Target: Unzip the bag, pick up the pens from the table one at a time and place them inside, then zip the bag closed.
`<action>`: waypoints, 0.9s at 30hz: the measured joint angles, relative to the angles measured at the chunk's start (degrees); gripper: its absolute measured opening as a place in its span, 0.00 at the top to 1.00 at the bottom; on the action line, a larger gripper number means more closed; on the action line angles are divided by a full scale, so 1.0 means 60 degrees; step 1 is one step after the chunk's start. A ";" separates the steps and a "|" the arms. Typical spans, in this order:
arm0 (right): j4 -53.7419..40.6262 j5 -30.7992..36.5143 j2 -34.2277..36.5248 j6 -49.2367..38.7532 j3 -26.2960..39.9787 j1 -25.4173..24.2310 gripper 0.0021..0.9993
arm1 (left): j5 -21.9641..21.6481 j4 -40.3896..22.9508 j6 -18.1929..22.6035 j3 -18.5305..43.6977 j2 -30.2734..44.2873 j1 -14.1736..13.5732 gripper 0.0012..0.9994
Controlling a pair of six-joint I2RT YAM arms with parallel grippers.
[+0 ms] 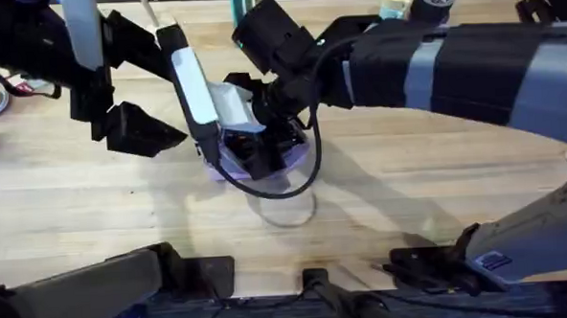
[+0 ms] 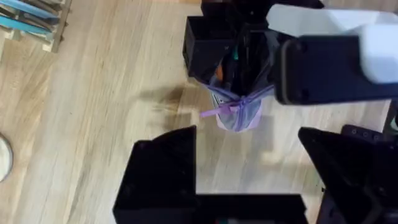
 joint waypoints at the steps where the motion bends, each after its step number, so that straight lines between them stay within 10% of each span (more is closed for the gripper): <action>1: 0.0000 0.0000 0.0000 0.0052 0.0000 0.0000 0.00 | -0.0004 0.0000 0.0000 0.0000 0.0000 0.0000 0.01; 11: -0.0009 0.0013 -0.0011 0.2121 0.0000 -0.0062 0.00 | -0.0315 0.0367 0.0002 0.0000 0.0000 0.0226 0.01; 27: -0.0335 0.0843 -0.2109 0.5426 0.0000 -0.0073 0.00 | 0.0856 0.0335 0.1902 0.0000 0.0660 0.2902 0.01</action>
